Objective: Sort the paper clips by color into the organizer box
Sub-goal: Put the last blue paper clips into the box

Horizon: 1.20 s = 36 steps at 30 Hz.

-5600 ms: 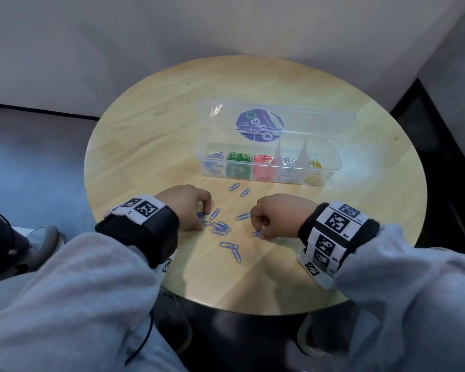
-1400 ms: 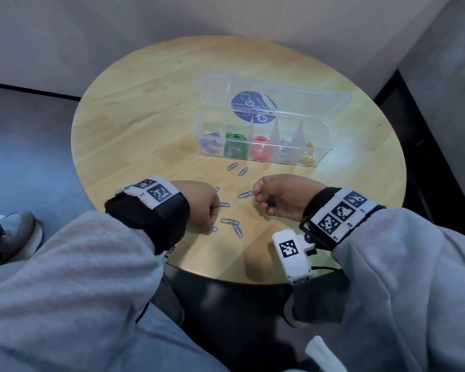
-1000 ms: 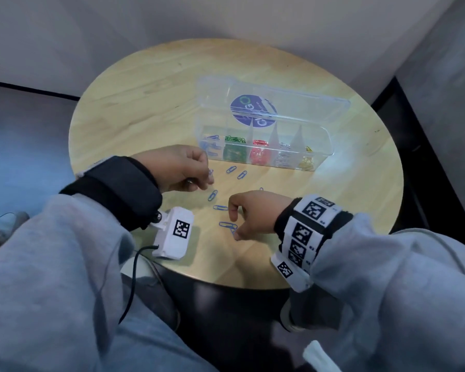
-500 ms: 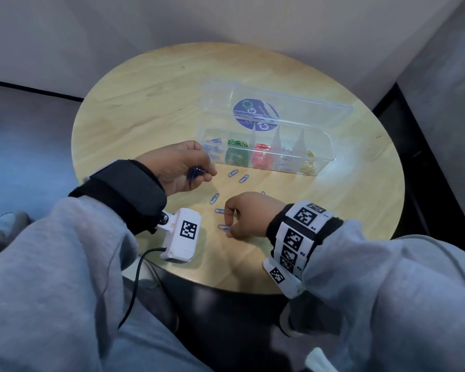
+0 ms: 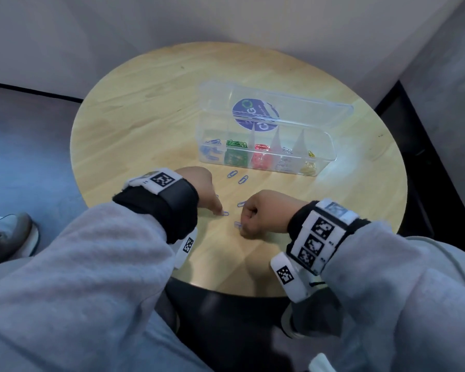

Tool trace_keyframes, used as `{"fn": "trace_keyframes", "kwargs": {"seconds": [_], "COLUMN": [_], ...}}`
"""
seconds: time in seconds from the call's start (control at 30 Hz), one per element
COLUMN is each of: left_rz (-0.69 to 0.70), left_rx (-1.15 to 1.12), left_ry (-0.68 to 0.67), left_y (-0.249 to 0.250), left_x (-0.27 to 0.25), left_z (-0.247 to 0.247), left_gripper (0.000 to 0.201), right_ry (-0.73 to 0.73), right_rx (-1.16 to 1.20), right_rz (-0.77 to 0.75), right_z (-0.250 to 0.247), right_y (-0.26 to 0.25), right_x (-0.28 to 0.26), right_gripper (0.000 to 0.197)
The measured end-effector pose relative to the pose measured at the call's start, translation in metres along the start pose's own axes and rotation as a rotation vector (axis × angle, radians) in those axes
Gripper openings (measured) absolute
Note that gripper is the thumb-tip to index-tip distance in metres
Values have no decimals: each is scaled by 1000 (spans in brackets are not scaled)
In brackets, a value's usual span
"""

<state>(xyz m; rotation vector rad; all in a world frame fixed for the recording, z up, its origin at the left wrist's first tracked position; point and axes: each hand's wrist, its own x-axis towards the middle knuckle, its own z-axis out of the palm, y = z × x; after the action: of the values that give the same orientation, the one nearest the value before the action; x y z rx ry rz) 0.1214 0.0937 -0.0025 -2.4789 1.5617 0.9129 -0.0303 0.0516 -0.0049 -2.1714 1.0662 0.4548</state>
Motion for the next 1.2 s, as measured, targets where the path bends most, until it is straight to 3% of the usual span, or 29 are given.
{"fn": "trace_keyframes", "kwargs": {"seconds": [0.23,0.33,0.6,0.9,1.0,1.2], "left_rz": [7,11,35,79,98,27], "left_rx": [120,131,177,168,14,-822], "left_ry": [-30,-6,-11,-63,-107,-156], "left_y": [18,21,27,25,17,14], "left_x": [5,6,6,2,3,6], "left_z": [8,12,15,11,3,-16], "left_gripper": [33,27,20,20,8,27], "right_ry": [53,85,72,47,49,50], "right_rx": [804,1037,1351,1539,1568,1508], "right_rz": [91,94,70,188,203,173], "right_z": [-27,-31,-31,-27,-28,-32], "right_y": [52,62,64,61,62,61], "right_x": [-1,0,9,12,11,9], "right_gripper": [25,26,25,27,27,33]}}
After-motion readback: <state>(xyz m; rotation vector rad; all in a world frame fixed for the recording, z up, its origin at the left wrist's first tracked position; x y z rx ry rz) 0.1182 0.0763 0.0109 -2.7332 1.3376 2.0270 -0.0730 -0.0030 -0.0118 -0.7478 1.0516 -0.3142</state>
